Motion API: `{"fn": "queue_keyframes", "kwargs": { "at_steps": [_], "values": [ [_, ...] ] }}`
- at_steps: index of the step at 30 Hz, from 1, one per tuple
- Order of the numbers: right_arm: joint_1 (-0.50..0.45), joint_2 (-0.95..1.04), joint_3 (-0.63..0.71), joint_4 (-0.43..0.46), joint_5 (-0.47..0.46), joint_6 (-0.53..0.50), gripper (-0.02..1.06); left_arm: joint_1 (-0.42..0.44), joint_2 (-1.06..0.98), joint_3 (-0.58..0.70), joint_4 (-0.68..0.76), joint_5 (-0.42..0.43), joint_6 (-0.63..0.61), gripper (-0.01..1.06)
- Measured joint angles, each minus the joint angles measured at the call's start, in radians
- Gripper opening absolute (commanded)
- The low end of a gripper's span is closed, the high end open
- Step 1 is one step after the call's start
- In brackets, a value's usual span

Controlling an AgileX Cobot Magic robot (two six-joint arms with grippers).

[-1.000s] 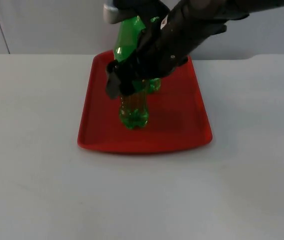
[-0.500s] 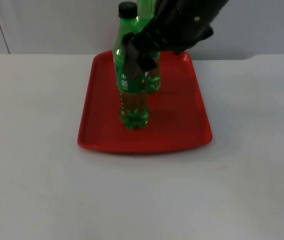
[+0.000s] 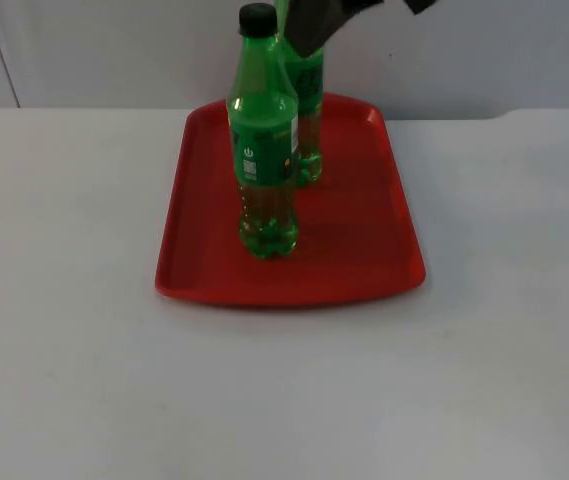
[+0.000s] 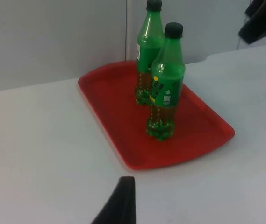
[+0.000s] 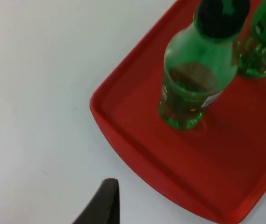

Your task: Place the bottle upright on the tray.

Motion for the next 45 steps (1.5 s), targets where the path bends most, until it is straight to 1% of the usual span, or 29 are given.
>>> {"fn": "queue_keyframes", "kwargs": {
  "at_steps": [4, 7, 8, 11, 12, 13, 14, 16, 17, 18, 19, 21, 22, 27, 28, 32, 33, 37, 38, 43, 44, 45],
  "values": [
    [0.000, -0.071, 0.041, 0.003, -0.001, 0.000, 1.05, 0.000, 0.000, 0.000, 0.000, 0.000, 0.000, 0.91],
    [0.000, -0.159, 0.148, 0.003, -0.046, 0.000, 1.05, 0.000, 0.000, 0.000, 0.000, 0.000, 0.000, 0.91],
    [0.000, -0.159, 0.148, 0.003, -0.046, 0.000, 1.05, 0.000, 0.000, 0.000, 0.000, 0.000, 0.000, 0.91],
    [0.000, -0.258, 0.287, 0.005, -0.127, 0.002, 1.05, 0.000, 0.000, 0.000, 0.000, 0.000, 0.000, 0.91],
    [0.000, -0.258, 0.287, 0.005, -0.127, 0.002, 1.05, 0.000, 0.000, 0.000, 0.000, 0.000, 0.000, 0.91],
    [0.000, -0.295, 0.330, 0.005, -0.150, 0.002, 1.05, 0.000, 0.000, 0.000, 0.000, 0.000, 0.000, 0.91],
    [0.000, -0.353, 0.407, 0.005, -0.190, 0.002, 1.05, 0.000, 0.000, 0.000, 0.000, 0.000, 0.000, 0.91],
    [0.000, -0.407, 0.482, 0.007, -0.227, 0.002, 1.05, 0.000, 0.000, 0.000, 0.000, 0.000, 0.000, 0.91],
    [0.000, -0.446, 0.522, 0.007, -0.242, 0.002, 1.05, 0.000, 0.000, 0.000, 0.000, 0.000, 0.000, 0.91],
    [0.000, -0.446, 0.522, 0.007, -0.242, 0.002, 1.05, 0.000, 0.000, 0.000, 0.000, 0.000, 0.000, 0.91],
    [0.000, -0.505, 0.587, 0.009, -0.262, 0.002, 1.05, 0.000, 0.000, 0.000, 0.000, 0.000, 0.000, 0.91],
    [0.000, -0.575, 0.659, 0.009, -0.275, 0.002, 1.05, 0.000, 0.000, 0.000, 0.000, 0.000, 0.000, 0.91],
    [0.000, -0.575, 0.659, 0.009, -0.275, 0.002, 1.05, 0.000, 0.000, 0.000, 0.000, 0.000, 0.000, 0.91],
    [0.000, -0.765, 0.802, 0.011, -0.293, 0.002, 1.05, 0.000, 0.000, 0.000, 0.000, 0.000, 0.000, 0.91],
    [0.000, -0.765, 0.802, 0.011, -0.293, 0.002, 1.05, 0.000, 0.000, 0.000, 0.000, 0.000, 0.000, 0.91],
    [0.000, -0.906, 0.873, 0.011, -0.297, 0.004, 1.05, 0.000, 0.000, 0.000, 0.000, 0.000, 0.000, 0.91],
    [0.000, -0.906, 0.873, 0.011, -0.297, 0.004, 1.05, 0.000, 0.000, 0.000, 0.000, 0.000, 0.000, 0.91],
    [0.000, -1.059, 0.928, 0.011, -0.297, 0.024, 1.05, 0.000, 0.000, 0.000, 0.000, 0.000, 0.000, 0.91],
    [0.000, -1.059, 0.928, 0.011, -0.297, 0.024, 1.05, 0.000, 0.000, 0.000, 0.000, 0.000, 0.000, 0.91],
    [0.000, -1.208, 0.961, 0.011, -0.245, 0.028, 1.05, 0.000, 0.000, 0.000, 0.000, 0.000, 0.000, 0.91],
    [0.000, -1.208, 0.961, 0.011, -0.245, 0.028, 1.05, 0.000, 0.000, 0.000, 0.000, 0.000, 0.000, 0.91],
    [0.000, -1.234, 0.969, 0.011, -0.225, 0.030, 1.05, 0.000, 0.000, 0.000, 0.000, 0.000, 0.000, 0.91]
  ]
}}
